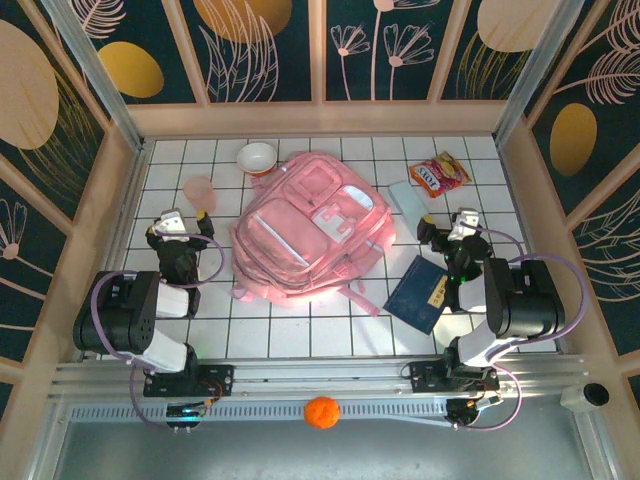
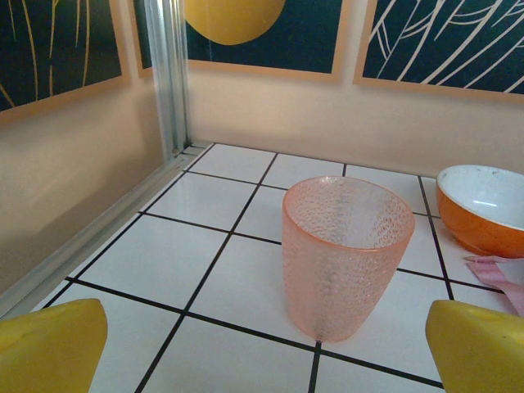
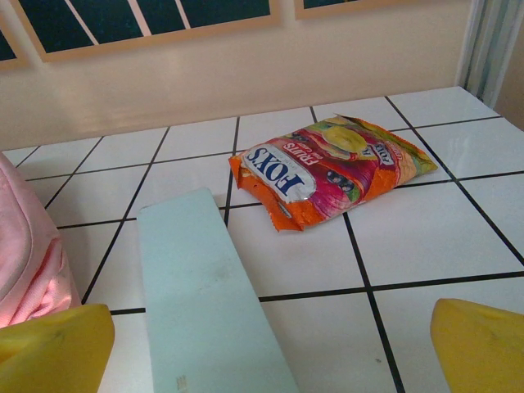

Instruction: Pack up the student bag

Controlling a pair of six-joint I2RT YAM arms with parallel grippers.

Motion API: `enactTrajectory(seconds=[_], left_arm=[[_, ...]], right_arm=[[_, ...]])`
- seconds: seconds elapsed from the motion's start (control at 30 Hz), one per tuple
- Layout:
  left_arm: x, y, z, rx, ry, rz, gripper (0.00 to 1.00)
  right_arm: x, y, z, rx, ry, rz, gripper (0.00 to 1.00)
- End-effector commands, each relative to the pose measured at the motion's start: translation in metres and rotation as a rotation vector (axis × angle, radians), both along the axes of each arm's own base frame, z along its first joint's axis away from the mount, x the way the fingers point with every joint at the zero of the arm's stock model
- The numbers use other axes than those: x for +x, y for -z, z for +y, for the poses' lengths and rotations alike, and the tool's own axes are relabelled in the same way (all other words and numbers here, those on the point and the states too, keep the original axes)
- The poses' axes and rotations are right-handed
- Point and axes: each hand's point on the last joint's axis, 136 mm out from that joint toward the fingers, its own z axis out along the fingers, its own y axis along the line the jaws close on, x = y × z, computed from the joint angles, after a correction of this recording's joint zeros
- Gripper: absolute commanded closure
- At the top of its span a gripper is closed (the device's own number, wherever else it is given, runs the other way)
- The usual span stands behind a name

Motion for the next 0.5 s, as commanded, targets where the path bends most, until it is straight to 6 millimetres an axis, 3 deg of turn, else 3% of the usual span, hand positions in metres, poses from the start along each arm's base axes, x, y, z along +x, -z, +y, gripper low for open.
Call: enactTrajectory(seconds=[0.0,0.47], left_arm=[[0.0004,-0.0043,-0.0020,-0.011,0.012,-0.017,0.01],[0.0001,-0.0064,-0.0043,-0.010,0.027,-0.026,0.01]], right_arm=[[0.0044,-0.0157,-0.0033,0.001,0.017,-0.060,0.01],[0.0039,-0.0165,-0.0029,0.004,0.012,-0.064,0.01]])
